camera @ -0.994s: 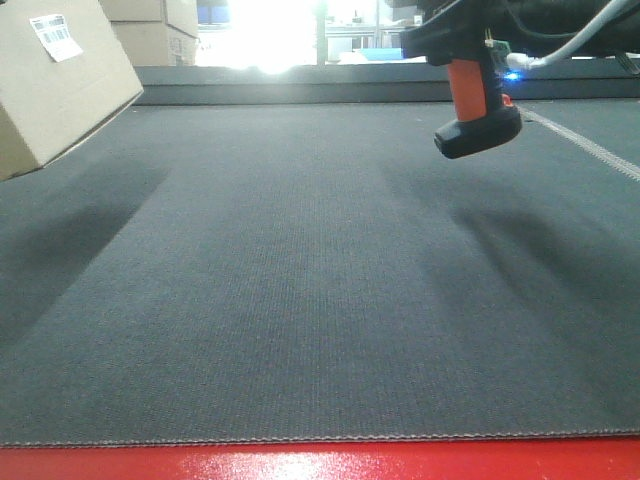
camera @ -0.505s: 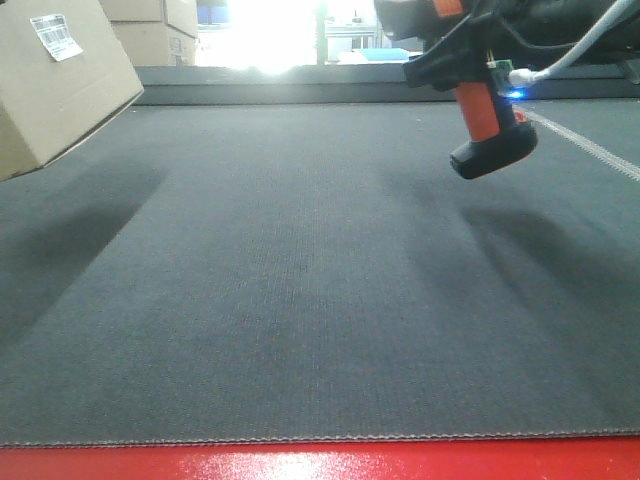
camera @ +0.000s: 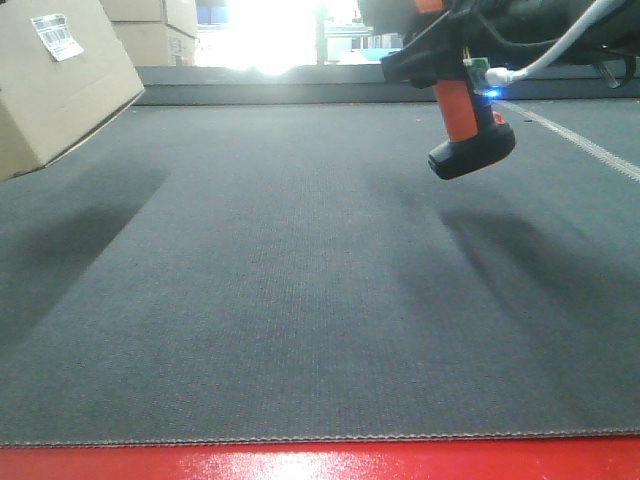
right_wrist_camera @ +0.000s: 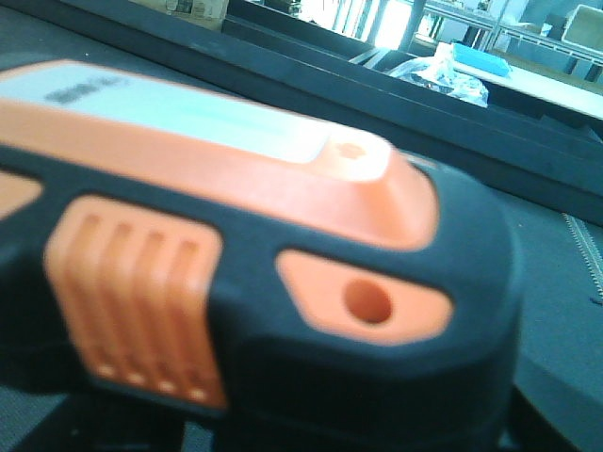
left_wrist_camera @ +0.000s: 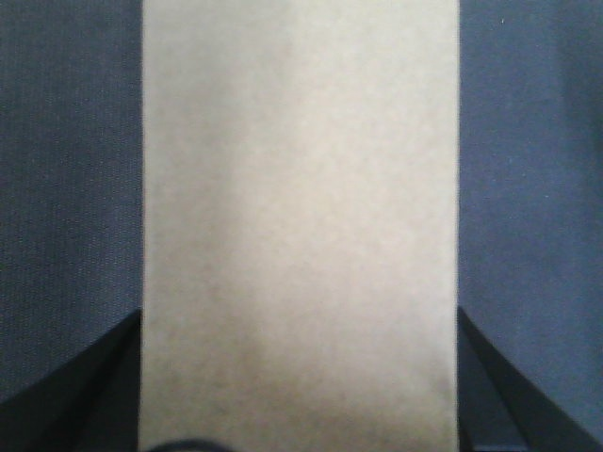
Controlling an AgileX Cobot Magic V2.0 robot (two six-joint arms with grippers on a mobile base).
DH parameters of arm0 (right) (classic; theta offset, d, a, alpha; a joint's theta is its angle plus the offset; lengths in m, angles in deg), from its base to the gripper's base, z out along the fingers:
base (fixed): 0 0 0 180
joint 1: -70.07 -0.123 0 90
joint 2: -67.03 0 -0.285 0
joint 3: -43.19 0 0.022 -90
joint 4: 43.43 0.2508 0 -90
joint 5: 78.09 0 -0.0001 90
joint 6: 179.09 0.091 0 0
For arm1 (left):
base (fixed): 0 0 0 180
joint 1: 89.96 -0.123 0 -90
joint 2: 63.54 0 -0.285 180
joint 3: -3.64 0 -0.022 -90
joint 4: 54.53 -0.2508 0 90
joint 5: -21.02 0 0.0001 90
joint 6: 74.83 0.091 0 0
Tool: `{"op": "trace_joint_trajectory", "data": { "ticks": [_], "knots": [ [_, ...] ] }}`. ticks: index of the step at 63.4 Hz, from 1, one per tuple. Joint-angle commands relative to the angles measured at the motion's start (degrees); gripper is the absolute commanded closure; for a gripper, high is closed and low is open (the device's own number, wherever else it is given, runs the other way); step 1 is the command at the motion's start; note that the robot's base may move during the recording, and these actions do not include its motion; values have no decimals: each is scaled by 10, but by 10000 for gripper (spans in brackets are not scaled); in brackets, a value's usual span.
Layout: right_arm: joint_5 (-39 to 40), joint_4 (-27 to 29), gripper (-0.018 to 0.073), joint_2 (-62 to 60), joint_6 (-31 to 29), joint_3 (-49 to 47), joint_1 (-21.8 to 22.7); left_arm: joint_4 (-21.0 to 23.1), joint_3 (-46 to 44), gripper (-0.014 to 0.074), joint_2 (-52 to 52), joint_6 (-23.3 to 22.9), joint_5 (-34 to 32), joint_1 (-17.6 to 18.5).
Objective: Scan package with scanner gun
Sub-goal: 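Lift the scanner gun with the right gripper and aim it toward the box, then lower the scanner gun back onto the mat with the right gripper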
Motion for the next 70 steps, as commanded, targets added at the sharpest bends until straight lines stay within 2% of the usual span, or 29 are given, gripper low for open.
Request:
{"op": "trace_joint_trajectory", "data": {
  "ticks": [1, 10, 16, 23, 36, 44, 55, 70],
  "knots": [
    [44, 15, 455, -11, -4, -9, 2, 9, -5, 514, 8, -1, -4, -2],
    [59, 86, 455, -12, -4, -5, 2, 9, -5, 514, 8, -1, -4, -2],
    [76, 102, 455, -12, -4, 10, 2, 9, -5, 514, 8, -1, -4, -2],
    [81, 102, 455, -23, -1, 36, 2, 9, -5, 514, 8, -1, -5, -2],
    [150, 102, 463, -53, 89, 110, 2, 9, -5, 514, 8, -1, -6, -2],
    [162, 98, 463, -53, 132, 137, 2, 9, -5, 514, 8, -1, -8, -2],
    [226, 42, 463, -53, 213, 168, 2, 9, -5, 514, 8, -1, -9, -2],
    [225, 15, 463, -48, 215, 169, 2, 9, -5, 514, 8, -1, -9, -2]
  ]
}}
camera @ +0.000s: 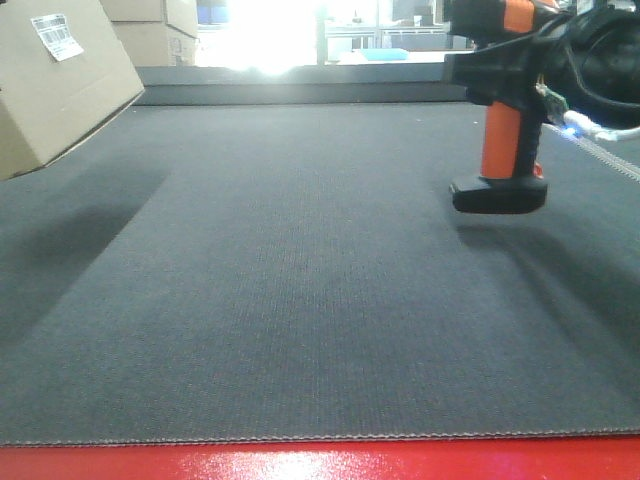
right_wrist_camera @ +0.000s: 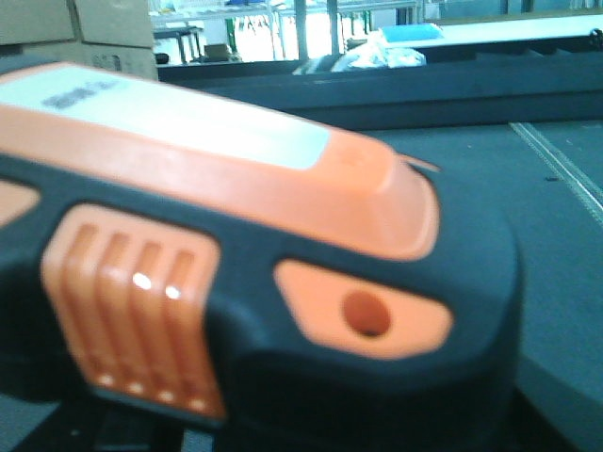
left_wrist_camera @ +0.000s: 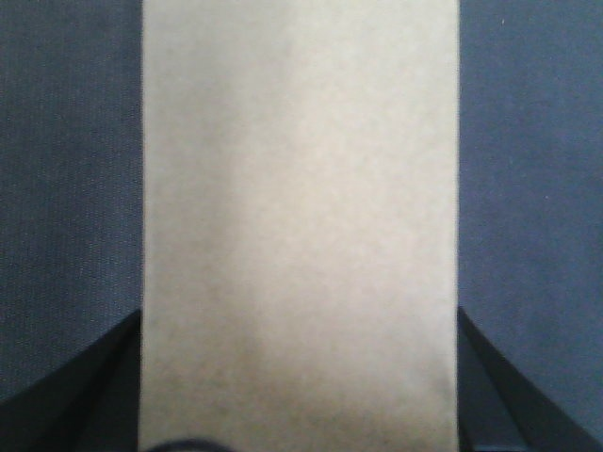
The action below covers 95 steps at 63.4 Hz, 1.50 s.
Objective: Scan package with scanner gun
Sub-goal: 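Lower the scanner gun back onto the mat with the right gripper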
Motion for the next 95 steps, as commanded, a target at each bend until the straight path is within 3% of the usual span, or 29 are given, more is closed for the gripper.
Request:
{"op": "trace_joint_trajectory", "data": {
  "ticks": [1, 10, 19, 33, 68, 95],
  "knots": [
    [44, -16, 463, -6, 5, -1, 2, 9, -5, 514, 8, -1, -9, -2],
    [50, -25, 463, 14, 21, -1, 2, 9, -5, 514, 8, -1, -9, -2],
    [119, -49, 463, 36, 57, -1, 2, 9, -5, 514, 8, -1, -9, -2],
    [114, -112, 463, 42, 67, -1, 2, 7, -5, 514, 8, -1, -9, -2],
    [129, -113, 459, 63, 67, -1, 2, 7, -5, 514, 8, -1, -9, -2],
    [137, -109, 227, 69, 67, -1, 2, 7, -5, 514, 8, -1, -9, -2]
  ]
}}
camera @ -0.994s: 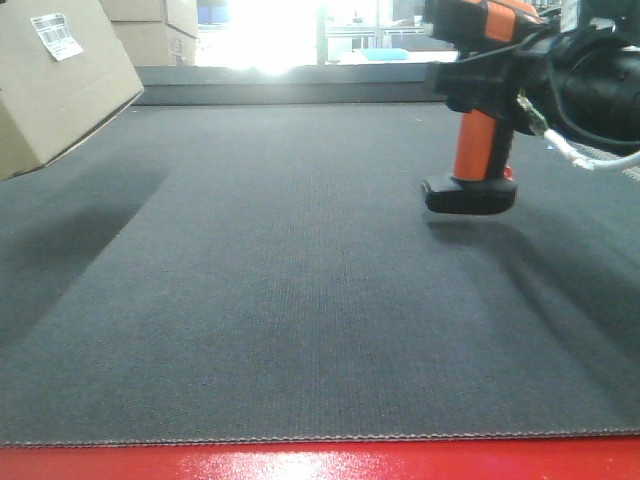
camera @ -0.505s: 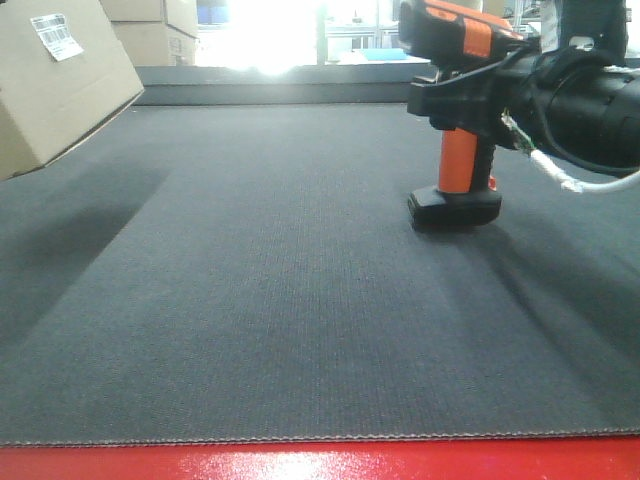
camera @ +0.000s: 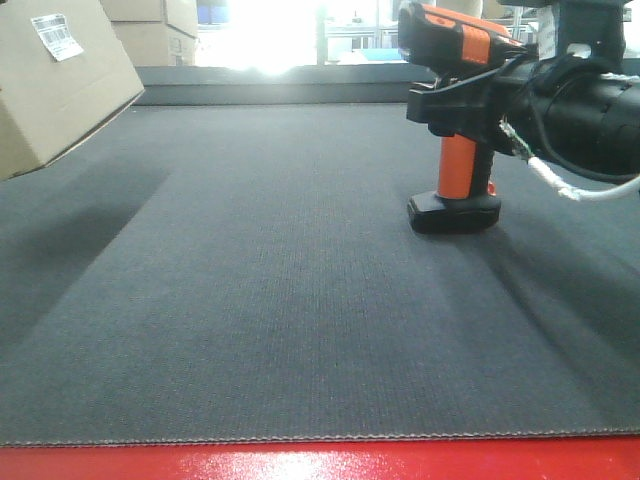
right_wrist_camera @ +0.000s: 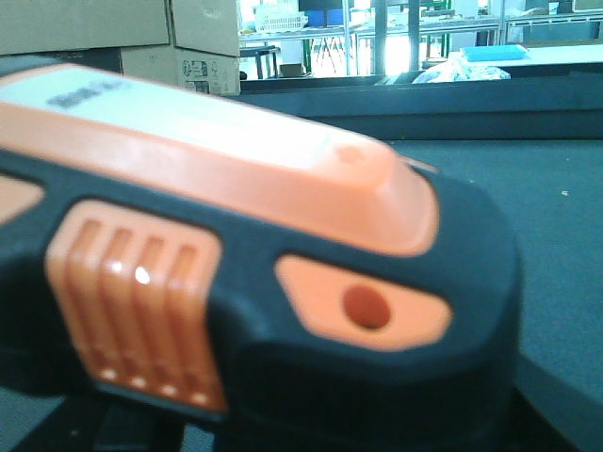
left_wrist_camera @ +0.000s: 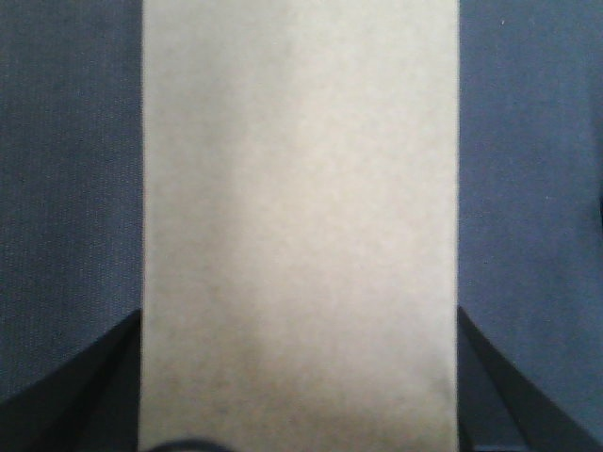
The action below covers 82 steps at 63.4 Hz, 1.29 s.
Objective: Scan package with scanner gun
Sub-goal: 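Lower the scanner gun back onto the mat with the right gripper, then open the right gripper and pull it back from the scanner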
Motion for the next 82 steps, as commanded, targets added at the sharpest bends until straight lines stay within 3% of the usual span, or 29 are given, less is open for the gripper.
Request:
{"op": "trace_joint_trajectory", "data": {
  "ticks": [1, 25, 63, 82],
  "knots": [
    [44, 0, 220, -5, 0, -2, 2, 7, -5, 514, 8, -1, -9, -2],
    [35, 25, -6, -5, 0, -2, 2, 7, -5, 514, 8, -1, -9, -2],
    [23, 25, -6, -5, 0, 10, 2, 7, -5, 514, 8, -1, -9, -2],
    [62, 19, -2, -14, 0, 60, 2, 5, -5, 514, 8, -1, -9, -2]
  ]
}}
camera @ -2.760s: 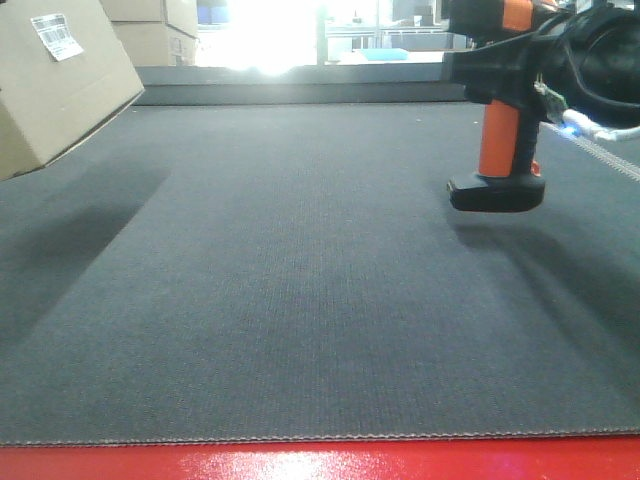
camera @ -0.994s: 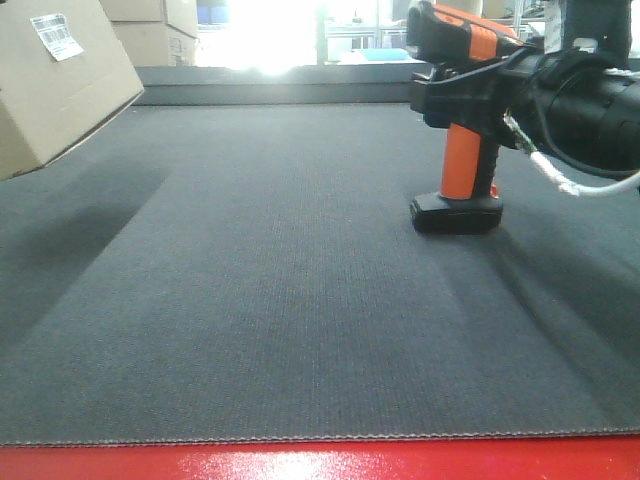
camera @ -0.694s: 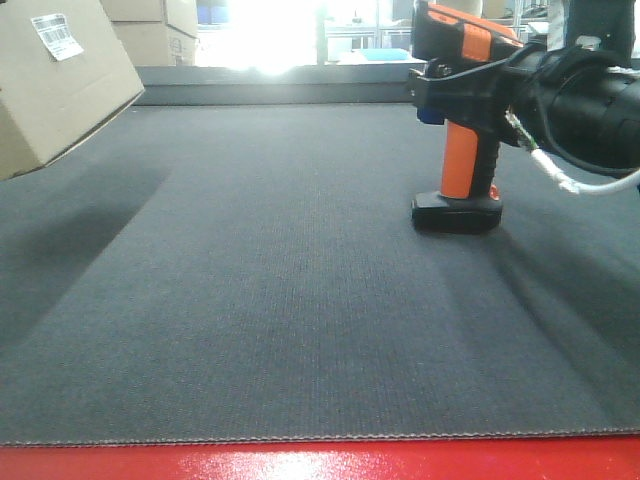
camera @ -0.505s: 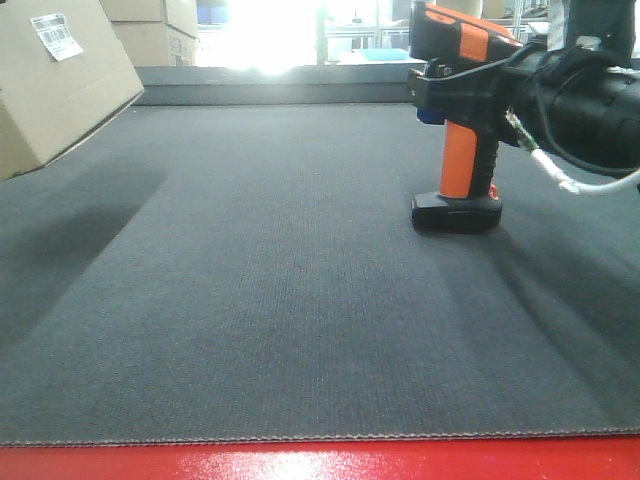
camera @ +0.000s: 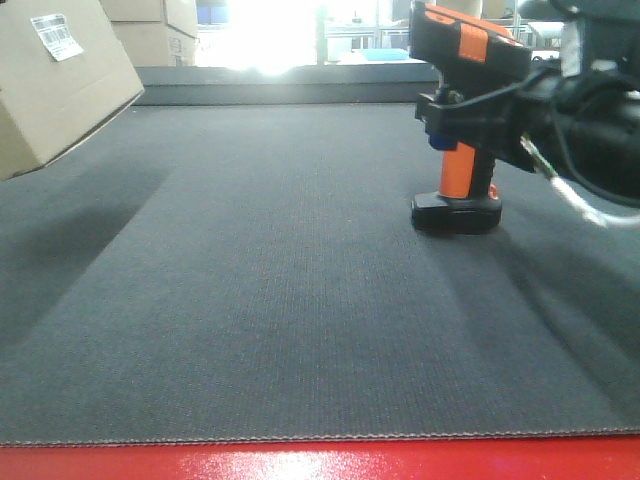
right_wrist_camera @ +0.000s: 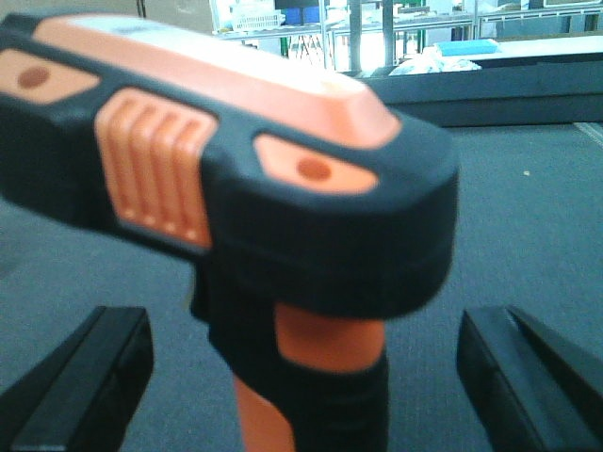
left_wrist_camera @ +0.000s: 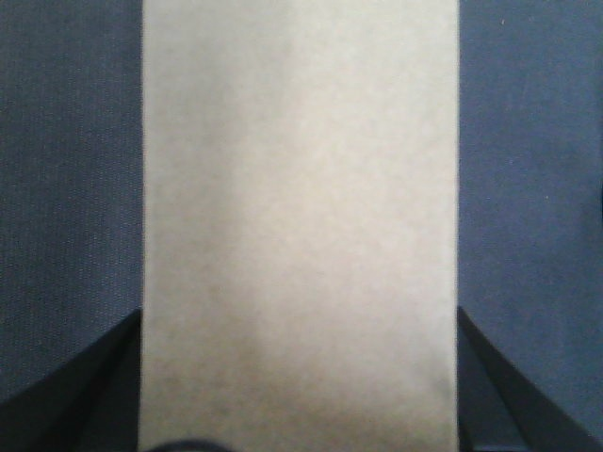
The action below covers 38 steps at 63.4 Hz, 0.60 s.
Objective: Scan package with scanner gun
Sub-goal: 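Open the right gripper and pull it back from the scanner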
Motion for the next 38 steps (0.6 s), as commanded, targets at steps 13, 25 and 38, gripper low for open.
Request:
{"op": "trace_joint_trajectory", "data": {
  "ticks": [13, 25, 38],
  "knots": [
    [16, -20, -2, -52, 0, 40, 0, 4, -5, 514, 8, -1, -9, -2],
    [-35, -25, -2, -120, 0, 97, 0, -30, -5, 514, 6, -1, -9, -2],
    [-50, -25, -2, -248, 0, 162, 0, -89, -5, 484, -29, -1, -8, -2]
  ]
}}
